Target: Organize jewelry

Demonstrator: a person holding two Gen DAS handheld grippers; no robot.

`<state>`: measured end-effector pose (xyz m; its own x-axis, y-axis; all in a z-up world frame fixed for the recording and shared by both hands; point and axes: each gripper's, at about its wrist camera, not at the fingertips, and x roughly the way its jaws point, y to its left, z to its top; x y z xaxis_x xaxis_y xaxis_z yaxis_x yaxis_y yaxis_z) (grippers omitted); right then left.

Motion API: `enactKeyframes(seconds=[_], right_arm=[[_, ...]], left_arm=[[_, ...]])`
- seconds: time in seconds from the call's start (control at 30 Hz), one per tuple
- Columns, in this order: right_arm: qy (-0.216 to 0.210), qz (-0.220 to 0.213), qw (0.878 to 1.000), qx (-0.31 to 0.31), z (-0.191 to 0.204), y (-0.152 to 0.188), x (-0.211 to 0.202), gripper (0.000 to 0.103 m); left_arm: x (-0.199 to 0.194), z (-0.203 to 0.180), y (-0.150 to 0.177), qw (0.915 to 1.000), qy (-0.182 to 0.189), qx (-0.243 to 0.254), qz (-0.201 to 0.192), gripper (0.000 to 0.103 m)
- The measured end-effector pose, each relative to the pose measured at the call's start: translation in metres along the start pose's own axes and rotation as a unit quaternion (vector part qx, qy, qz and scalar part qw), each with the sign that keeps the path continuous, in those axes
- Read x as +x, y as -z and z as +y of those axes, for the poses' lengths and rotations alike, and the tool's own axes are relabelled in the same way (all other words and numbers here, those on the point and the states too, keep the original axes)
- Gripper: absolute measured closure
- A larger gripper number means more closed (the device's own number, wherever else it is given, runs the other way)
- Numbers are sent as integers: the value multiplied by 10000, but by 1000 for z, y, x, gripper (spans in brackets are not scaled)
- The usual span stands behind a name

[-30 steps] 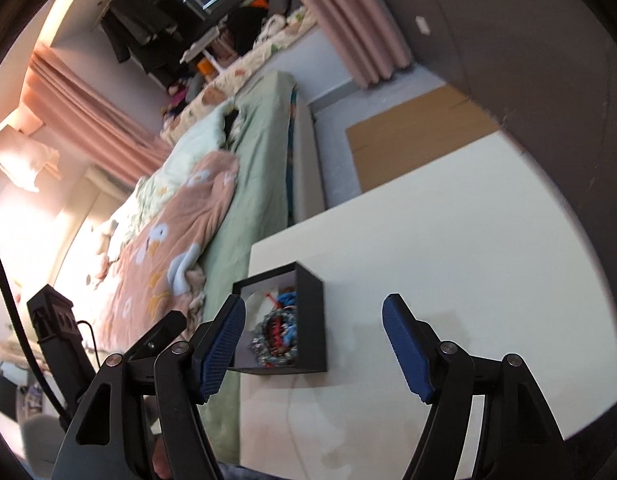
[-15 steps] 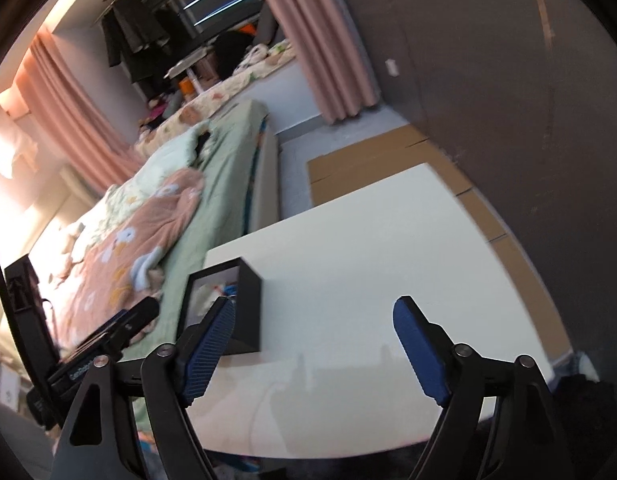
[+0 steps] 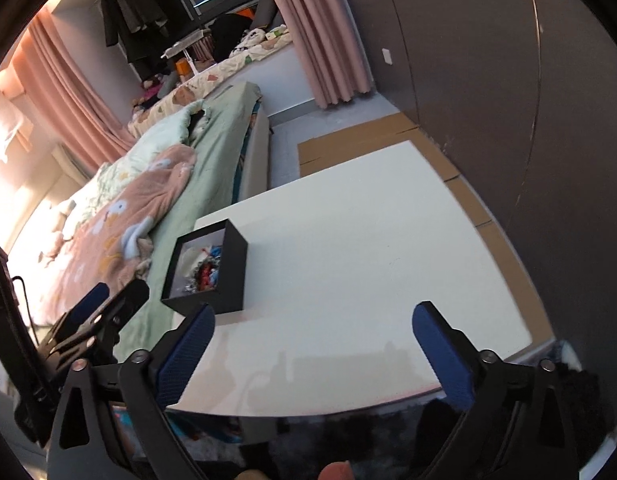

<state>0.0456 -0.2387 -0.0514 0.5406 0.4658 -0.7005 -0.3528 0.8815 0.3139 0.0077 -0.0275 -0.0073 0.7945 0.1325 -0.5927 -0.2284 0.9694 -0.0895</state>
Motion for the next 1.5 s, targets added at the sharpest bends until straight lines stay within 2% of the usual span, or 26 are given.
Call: enactKeyframes(seconds=[0.2,0.37,0.63,0.9,1.5], right_arm=[[198,93,9997,-63,1,2,2,0],[178,256,9994,-117,0,2,5,0],[308,-22,9991,-306,3,0,-14,0],[498,-51,9983,-310,0,0,-19,0],[515,-143,9982,-270,-6,-2,-29,0]], left_arm=[[-6,-5,-1,9997,-43,-55,-247,0],[-7,-7,-3,9995,-60,-42,-309,0],[-9,-7,-4,9994,-35,-117,-317,0],[-13,-8,-4,9993,-8,-111,-355,0],[-15,-12,-4,9994,32,-85,-348,0]])
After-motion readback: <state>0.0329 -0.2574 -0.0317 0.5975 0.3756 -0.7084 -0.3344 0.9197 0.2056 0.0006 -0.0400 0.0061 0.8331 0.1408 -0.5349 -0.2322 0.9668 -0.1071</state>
